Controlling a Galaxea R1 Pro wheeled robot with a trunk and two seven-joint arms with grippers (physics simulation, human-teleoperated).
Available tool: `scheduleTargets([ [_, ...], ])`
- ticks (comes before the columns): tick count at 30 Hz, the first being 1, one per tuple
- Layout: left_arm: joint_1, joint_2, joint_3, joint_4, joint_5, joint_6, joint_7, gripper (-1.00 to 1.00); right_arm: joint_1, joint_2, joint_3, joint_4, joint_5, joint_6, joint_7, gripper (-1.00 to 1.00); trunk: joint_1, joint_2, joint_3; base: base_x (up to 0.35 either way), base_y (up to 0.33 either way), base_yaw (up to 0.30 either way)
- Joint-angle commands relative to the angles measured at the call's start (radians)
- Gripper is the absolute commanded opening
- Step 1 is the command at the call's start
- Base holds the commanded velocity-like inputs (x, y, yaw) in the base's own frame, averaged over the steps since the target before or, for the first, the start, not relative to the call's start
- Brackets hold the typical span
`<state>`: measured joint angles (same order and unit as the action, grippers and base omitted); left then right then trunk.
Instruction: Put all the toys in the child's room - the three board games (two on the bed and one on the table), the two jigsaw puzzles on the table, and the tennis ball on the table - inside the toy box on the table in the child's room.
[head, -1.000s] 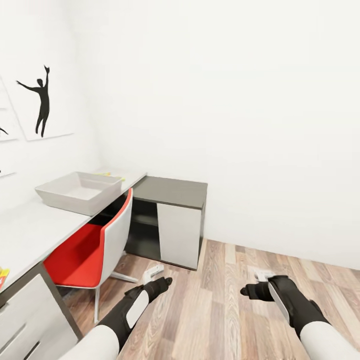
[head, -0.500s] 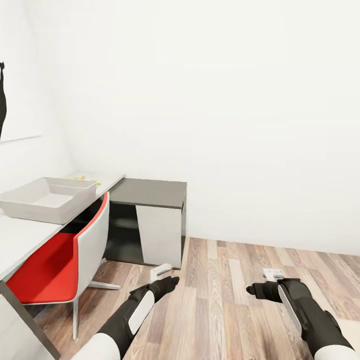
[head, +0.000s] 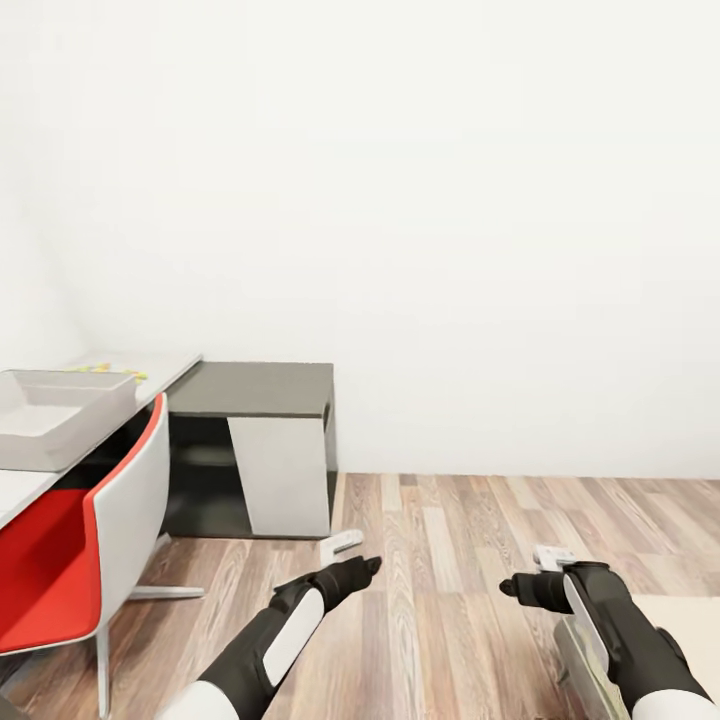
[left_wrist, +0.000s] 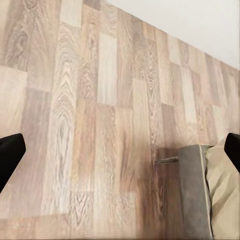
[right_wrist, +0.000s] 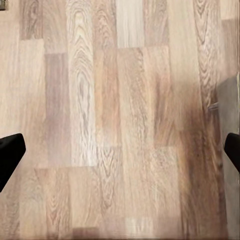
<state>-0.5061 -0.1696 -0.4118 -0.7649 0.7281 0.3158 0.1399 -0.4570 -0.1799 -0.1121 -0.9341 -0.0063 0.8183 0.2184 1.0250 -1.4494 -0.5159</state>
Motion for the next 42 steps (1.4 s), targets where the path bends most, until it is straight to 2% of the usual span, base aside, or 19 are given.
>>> scheduleTargets([
  [1, 0.001, 0.002, -0.007, -0.005, 0.016, 0.003, 0.01, 1.0, -0.008, 0.0, -0.003, 0.009, 0.0, 0.005, 0.003, 1.0, 0.0, -0.001, -0.002, 0.0, 0.0, -0.269],
  [8, 0.006, 0.007, -0.015, -0.01, 0.038, 0.004, 0.012, 1.0, -0.028, -0.004, -0.008, 0.033, -0.001, 0.005, 0.003, 1.0, 0.0, -0.001, -0.005, 0.0, 0.0, -0.268],
  [16, 0.008, 0.017, -0.016, 0.002, 0.096, 0.005, 0.007, 1.0, -0.039, -0.012, -0.011, 0.045, -0.001, 0.005, 0.003, 1.0, 0.0, -0.001, -0.009, 0.0, 0.0, -0.268],
  [23, 0.009, 0.024, -0.016, 0.007, 0.126, 0.004, 0.005, 1.0, -0.042, -0.015, -0.013, 0.047, -0.001, 0.005, 0.003, 1.0, 0.0, -0.001, -0.012, 0.0, 0.0, -0.267],
  [34, 0.009, 0.029, -0.017, 0.01, 0.143, 0.003, 0.004, 1.0, -0.044, -0.017, -0.052, 0.049, -0.001, 0.005, 0.002, 1.0, 0.0, -0.001, -0.018, 0.0, 0.0, -0.267],
  [42, 0.009, 0.029, -0.016, 0.01, 0.146, 0.003, 0.004, 1.0, -0.044, -0.018, -0.067, 0.049, 0.0, 0.005, 0.002, 1.0, 0.0, -0.001, -0.022, 0.0, 0.0, -0.267],
])
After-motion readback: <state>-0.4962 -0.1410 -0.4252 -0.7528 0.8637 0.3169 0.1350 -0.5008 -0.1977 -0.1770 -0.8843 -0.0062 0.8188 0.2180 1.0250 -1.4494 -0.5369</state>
